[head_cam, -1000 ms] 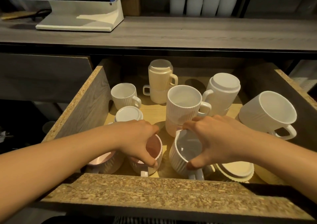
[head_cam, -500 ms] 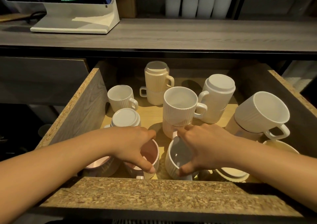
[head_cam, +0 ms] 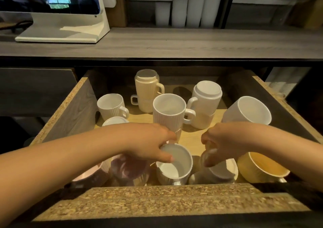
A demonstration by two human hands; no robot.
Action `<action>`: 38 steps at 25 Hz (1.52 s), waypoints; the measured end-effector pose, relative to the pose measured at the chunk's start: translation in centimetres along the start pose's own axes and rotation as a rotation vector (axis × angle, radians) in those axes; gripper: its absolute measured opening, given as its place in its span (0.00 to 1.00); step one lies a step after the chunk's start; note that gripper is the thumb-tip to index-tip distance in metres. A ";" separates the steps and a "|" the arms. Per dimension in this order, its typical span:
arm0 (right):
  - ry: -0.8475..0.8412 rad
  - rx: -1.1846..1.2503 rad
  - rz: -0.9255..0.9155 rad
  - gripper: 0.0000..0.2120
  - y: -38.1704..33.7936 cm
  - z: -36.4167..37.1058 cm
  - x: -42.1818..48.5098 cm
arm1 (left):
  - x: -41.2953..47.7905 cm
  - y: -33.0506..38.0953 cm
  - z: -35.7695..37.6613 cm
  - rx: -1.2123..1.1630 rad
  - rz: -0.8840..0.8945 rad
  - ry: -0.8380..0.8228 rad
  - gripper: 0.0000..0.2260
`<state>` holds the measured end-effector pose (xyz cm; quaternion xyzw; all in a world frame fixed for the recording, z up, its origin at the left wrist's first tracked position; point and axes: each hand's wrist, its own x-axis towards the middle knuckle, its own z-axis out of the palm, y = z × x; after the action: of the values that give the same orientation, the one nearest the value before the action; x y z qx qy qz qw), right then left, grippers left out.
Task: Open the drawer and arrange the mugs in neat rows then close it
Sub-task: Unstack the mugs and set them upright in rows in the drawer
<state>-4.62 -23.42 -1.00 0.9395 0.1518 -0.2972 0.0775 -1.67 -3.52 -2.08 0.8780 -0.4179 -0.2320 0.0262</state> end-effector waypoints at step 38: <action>0.565 0.786 -0.318 0.27 4.6 -2.8 -6.2 | 2.2 4.4 -4.0 -0.603 0.132 0.621 0.37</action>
<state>-6.43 -28.60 5.14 0.9066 0.1845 -0.0744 -0.3722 -1.92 -8.60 1.73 0.8305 -0.3590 -0.0666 0.4206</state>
